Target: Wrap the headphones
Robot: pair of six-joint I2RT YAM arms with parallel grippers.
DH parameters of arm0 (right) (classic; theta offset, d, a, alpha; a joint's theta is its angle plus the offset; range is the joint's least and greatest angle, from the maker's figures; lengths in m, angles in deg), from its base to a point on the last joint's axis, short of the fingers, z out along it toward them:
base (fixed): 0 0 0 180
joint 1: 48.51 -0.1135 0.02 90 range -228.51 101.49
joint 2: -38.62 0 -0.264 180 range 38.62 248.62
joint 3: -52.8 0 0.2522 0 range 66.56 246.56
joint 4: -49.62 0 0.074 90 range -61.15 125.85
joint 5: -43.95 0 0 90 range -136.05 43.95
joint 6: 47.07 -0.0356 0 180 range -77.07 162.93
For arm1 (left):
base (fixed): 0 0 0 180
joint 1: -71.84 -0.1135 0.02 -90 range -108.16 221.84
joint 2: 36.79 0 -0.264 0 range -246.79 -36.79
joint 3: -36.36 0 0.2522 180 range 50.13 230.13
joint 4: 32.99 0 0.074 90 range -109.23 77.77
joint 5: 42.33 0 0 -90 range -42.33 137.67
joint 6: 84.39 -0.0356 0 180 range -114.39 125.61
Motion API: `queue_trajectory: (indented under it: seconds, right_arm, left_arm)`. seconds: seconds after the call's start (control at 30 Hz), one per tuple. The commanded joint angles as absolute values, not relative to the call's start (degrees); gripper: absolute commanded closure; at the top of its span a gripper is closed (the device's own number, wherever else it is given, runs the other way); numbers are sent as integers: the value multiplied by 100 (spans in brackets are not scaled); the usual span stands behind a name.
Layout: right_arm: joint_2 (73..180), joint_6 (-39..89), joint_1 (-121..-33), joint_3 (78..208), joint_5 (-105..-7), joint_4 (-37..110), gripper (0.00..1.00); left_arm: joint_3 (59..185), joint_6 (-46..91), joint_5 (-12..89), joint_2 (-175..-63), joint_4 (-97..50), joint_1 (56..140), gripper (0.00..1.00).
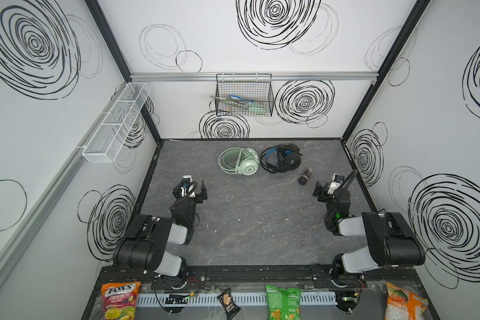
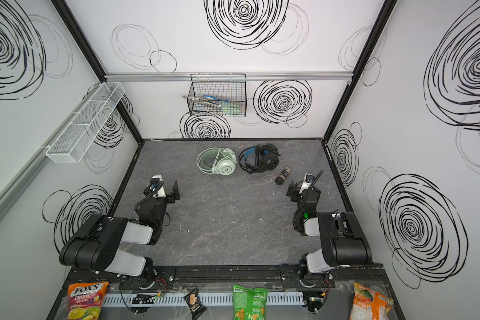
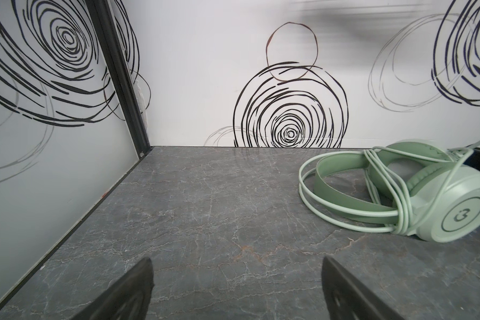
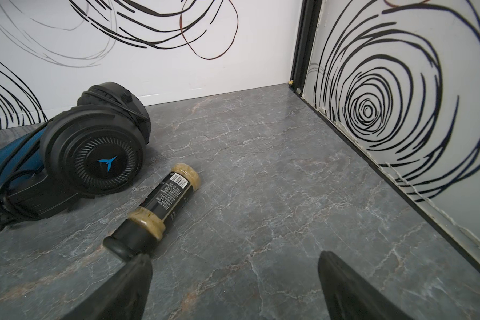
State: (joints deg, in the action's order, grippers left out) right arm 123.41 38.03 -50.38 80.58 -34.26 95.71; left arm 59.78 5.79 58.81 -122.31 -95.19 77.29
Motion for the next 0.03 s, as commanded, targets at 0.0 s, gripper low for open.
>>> queue_trajectory:
  seconds: [0.0]
  right_arm:
    - [12290,3744,-5064,8110,-3320,9881,3]
  left_arm:
    - [6045,566,5699,-12244,-9850,7650,4]
